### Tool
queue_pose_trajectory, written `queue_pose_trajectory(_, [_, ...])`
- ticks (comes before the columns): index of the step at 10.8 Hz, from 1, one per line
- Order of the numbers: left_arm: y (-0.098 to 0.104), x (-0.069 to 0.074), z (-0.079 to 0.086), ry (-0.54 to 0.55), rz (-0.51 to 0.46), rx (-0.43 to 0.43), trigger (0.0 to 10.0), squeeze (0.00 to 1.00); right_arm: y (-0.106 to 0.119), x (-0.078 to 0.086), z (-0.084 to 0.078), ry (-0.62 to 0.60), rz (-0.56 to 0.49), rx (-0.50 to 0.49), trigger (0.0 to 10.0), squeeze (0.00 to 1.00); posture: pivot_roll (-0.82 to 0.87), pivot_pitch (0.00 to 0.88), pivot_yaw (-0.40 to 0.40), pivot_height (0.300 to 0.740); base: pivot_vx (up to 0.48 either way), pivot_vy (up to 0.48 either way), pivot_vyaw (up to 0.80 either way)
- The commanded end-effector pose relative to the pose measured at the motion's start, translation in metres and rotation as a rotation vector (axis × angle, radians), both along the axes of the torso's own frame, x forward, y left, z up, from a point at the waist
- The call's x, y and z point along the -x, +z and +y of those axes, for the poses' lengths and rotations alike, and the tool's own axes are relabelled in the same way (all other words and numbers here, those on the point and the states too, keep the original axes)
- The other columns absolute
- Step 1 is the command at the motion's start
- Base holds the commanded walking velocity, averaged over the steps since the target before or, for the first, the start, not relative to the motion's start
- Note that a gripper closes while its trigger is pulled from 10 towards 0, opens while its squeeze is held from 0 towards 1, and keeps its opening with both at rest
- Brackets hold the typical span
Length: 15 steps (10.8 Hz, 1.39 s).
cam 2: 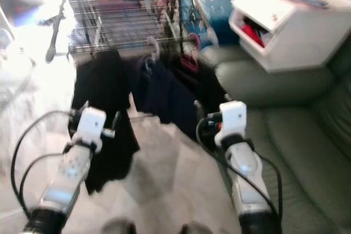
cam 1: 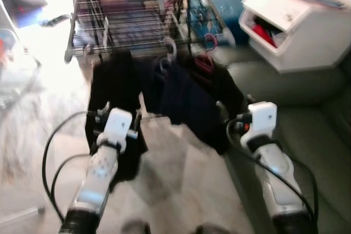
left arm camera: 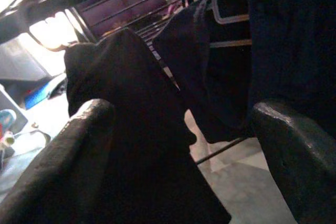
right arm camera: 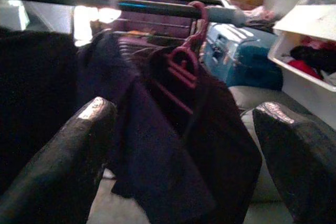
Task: Hang hanger
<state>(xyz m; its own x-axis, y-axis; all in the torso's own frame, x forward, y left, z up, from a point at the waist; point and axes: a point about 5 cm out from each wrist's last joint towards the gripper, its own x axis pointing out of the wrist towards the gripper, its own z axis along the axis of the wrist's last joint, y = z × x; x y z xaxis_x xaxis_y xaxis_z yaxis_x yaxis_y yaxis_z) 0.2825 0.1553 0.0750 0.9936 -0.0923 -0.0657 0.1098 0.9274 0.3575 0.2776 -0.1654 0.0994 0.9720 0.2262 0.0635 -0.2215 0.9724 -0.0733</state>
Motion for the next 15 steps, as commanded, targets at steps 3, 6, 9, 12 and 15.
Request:
queue_pose_trajectory(3, [0.001, -0.002, 0.005, 0.014, -0.006, -0.015, 10.0, 0.00, 0.001, -0.002, 0.001, -0.005, 0.004, -0.005, 10.0, 0.00, -0.06, 0.000, -0.030, 0.740, -0.310, 0.000, 0.00])
queue_pose_trajectory(6, [-0.018, 0.008, 0.018, 0.043, 0.075, -0.023, 10.0, 0.00, -0.027, 0.009, -0.009, -0.065, 0.120, -0.037, 10.0, 0.00, -0.06, 0.000, -0.033, 0.740, -0.095, 0.000, 0.00])
queue_pose_trajectory(9, [-0.023, 0.033, 0.040, 0.034, 0.113, 0.015, 10.0, 0.00, -0.033, 0.029, -0.011, -0.096, 0.132, -0.039, 10.0, 0.00, -0.06, 0.000, -0.028, 0.740, 0.000, 0.000, 0.00])
queue_pose_trajectory(12, [-0.028, 0.064, 0.053, 0.045, 0.150, 0.047, 10.0, 0.00, -0.037, 0.045, -0.012, -0.122, 0.156, -0.058, 10.0, 0.00, -0.04, 0.000, -0.027, 0.740, 0.000, 0.000, 0.00])
queue_pose_trajectory(15, [-0.024, 0.059, 0.046, 0.032, 0.139, 0.065, 10.0, 0.00, -0.034, 0.042, -0.013, -0.151, 0.143, -0.041, 10.0, 0.00, -0.05, 0.000, -0.023, 0.740, 0.000, 0.000, 0.00])
